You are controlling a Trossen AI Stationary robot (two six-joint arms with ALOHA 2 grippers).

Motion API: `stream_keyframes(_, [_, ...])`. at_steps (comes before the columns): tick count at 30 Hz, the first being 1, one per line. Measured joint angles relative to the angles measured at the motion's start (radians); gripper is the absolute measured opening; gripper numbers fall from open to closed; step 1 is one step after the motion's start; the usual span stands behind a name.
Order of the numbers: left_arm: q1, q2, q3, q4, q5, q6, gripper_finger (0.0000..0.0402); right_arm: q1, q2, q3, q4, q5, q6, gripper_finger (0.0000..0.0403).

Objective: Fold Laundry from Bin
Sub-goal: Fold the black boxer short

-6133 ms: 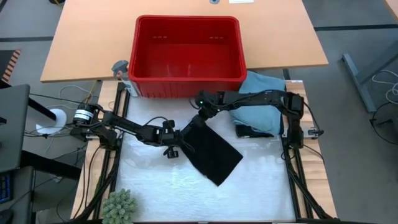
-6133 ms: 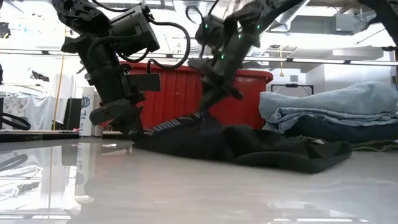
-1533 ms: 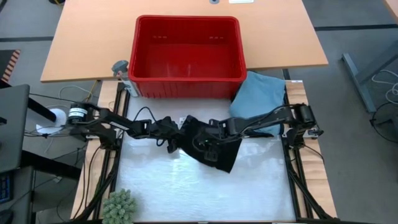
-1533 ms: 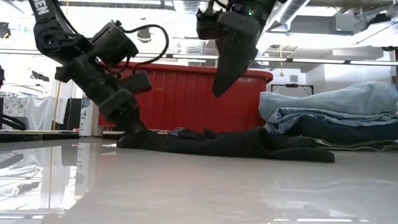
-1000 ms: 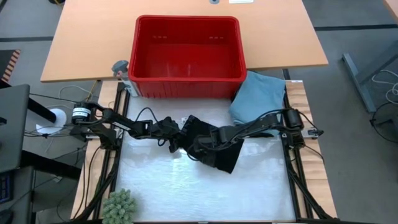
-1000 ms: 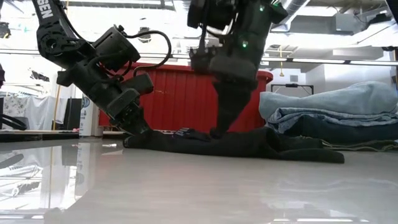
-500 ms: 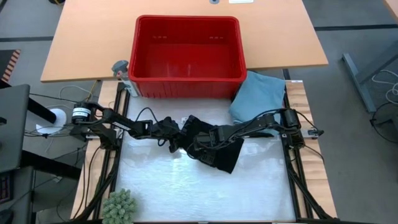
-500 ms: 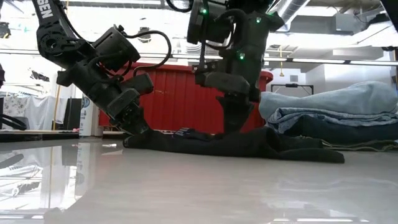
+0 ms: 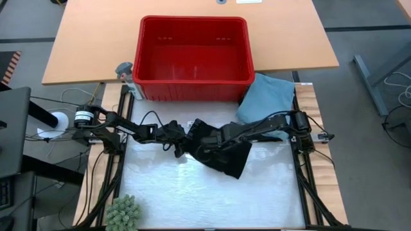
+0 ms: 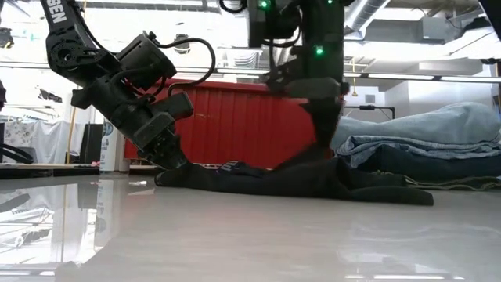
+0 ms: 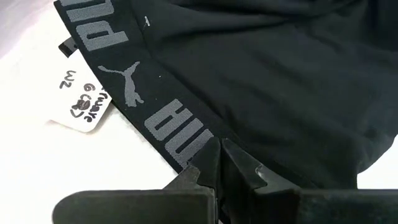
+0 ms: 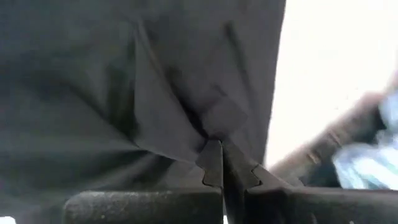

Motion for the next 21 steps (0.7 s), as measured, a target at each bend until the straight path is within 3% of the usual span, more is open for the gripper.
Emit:
stream_keyframes(17, [0.0,0.0,0.0,-0.005,0.0,0.001,0.0,-0.072,-0.001,0.031,-0.368,0.032,0.175,0.0016])
stream_keyframes(21, [0.0,0.0,0.0,-0.006,0.0,0.001,0.0,-0.088,-0.001,0.031,-0.362,0.011,0.17,0.0021])
